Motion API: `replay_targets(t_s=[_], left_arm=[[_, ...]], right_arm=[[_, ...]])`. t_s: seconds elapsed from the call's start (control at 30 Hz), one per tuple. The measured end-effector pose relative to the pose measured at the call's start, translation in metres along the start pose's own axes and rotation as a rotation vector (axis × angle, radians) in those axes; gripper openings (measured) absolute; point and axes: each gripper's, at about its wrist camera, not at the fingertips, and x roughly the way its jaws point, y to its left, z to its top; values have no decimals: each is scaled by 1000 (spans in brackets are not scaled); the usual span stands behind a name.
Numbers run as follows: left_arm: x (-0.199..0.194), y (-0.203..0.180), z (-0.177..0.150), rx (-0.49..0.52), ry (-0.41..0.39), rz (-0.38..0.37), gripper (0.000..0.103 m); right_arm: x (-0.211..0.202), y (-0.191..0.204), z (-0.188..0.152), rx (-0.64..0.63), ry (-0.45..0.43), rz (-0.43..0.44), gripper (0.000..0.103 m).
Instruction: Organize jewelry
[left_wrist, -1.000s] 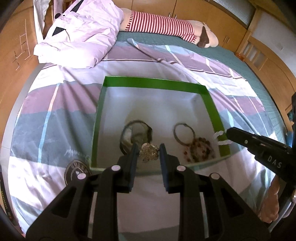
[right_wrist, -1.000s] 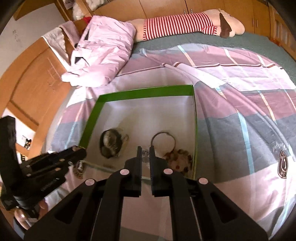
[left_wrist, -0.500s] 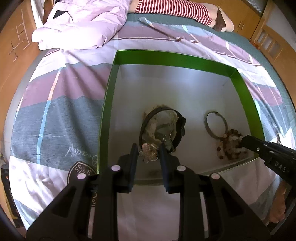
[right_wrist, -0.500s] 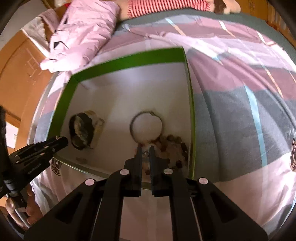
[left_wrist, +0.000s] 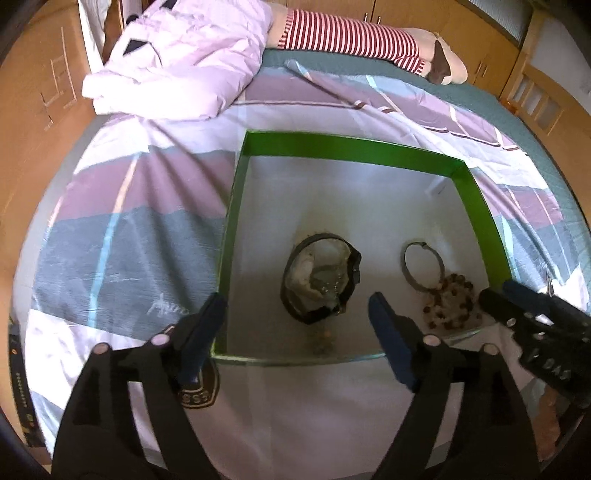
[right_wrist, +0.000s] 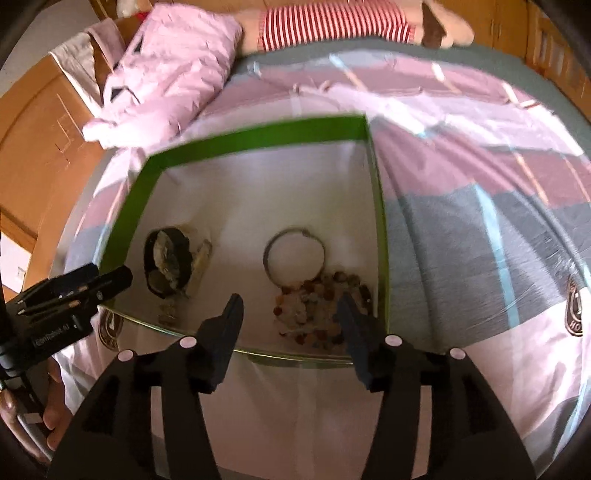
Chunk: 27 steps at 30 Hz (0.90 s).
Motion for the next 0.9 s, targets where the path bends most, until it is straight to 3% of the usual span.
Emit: replay_targets(t_s=[0.23,0.53,0.73,0.9], left_arm=[[-37,-8,-24,62,-78,80,97],[-76,-7,-73,42,-117,50,100],[-92,5,-97,32,-154,126,101],[-93,20,-101,-15,-141,116,101]], right_arm=[[-34,6,-16,-21,-114,1,67],[-56,8,-60,-58,-125,6,67],[-63,7,-79,-67,-93,45,67],[-79,10,-82,-97,-132,46,67]])
